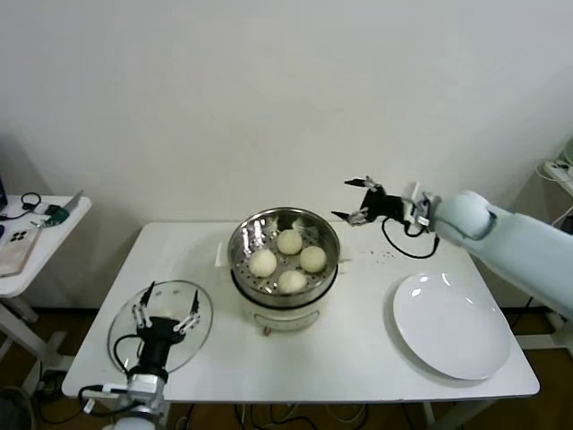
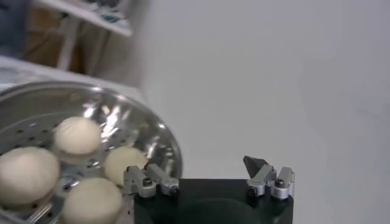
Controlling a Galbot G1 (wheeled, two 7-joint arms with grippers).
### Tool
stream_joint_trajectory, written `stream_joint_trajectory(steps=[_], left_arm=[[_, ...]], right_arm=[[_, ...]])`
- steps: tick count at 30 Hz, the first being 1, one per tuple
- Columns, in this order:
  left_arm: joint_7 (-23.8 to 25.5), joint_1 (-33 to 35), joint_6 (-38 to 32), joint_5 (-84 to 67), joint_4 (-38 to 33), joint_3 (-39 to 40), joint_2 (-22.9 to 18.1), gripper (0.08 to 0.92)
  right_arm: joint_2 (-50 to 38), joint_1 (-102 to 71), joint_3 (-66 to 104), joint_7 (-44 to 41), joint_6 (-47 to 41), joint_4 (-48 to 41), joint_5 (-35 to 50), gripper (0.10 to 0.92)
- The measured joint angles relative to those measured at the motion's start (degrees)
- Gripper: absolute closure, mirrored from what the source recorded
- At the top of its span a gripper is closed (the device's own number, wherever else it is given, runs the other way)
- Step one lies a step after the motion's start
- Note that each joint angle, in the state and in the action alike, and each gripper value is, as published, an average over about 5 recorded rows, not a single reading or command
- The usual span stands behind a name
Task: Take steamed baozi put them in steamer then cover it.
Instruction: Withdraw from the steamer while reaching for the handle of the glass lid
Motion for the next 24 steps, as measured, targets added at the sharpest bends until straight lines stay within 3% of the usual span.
stream_joint_trajectory(steps=[9,24], left_arm=[[0.6,0.8,1.3,13.6,-1.5,-2.0,0.0,0.177],[2.5,3.2,9.3,43.9,-1.0,-2.7,3.0,0.177]], right_arm=[[0.3,-28.2,29.8,6.7,-0.3,5.2,-4.1,0.203],[12.0,-64.4,65.7,8.9,-1.2,12.6,-9.7,0.203]])
